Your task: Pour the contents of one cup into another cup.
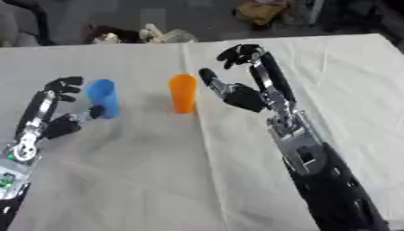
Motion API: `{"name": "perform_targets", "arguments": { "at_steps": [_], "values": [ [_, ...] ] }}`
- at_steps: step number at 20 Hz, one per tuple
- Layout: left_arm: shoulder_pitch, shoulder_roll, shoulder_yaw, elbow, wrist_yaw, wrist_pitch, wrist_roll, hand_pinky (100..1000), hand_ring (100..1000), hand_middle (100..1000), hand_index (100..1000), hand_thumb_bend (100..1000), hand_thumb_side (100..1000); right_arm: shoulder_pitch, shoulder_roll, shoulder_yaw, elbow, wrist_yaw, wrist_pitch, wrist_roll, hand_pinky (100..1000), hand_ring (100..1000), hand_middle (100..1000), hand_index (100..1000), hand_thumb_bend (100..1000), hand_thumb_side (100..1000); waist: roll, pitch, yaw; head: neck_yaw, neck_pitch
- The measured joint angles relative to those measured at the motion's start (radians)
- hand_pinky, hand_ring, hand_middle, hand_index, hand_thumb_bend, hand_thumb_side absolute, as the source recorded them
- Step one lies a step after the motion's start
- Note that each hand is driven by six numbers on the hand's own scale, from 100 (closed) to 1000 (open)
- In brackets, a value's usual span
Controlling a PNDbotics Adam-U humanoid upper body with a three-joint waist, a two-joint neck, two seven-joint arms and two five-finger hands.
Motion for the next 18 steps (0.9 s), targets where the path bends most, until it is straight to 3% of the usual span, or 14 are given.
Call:
{"name": "perform_targets", "arguments": {
  "at_steps": [18],
  "values": [
    [-0.078,-0.025,-0.01,0.177,-0.013,0.005,0.146,719,769,759,860,800,666,-0.006,0.001,0.006,0.0,-0.004,-0.002,0.007,722,770,484,655,455,642,-0.004,0.007,-0.02,0.009,0.0]
  ]
}}
